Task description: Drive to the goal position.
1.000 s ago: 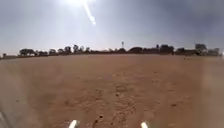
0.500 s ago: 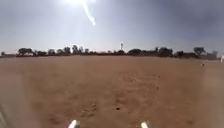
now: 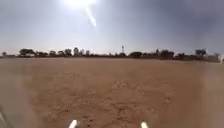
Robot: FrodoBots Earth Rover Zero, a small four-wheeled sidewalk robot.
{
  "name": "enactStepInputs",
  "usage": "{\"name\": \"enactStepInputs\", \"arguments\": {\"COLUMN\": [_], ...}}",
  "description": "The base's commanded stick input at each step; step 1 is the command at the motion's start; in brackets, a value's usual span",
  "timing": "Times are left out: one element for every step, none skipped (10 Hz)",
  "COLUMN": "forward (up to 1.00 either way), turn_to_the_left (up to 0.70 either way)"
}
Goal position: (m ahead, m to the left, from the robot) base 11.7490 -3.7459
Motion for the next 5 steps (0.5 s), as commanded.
{"name": "enactStepInputs", "arguments": {"forward": [0.7,0.7,0.7,0.7,0.7], "turn_to_the_left": [0.0,0.0,0.0,0.0,0.0]}}
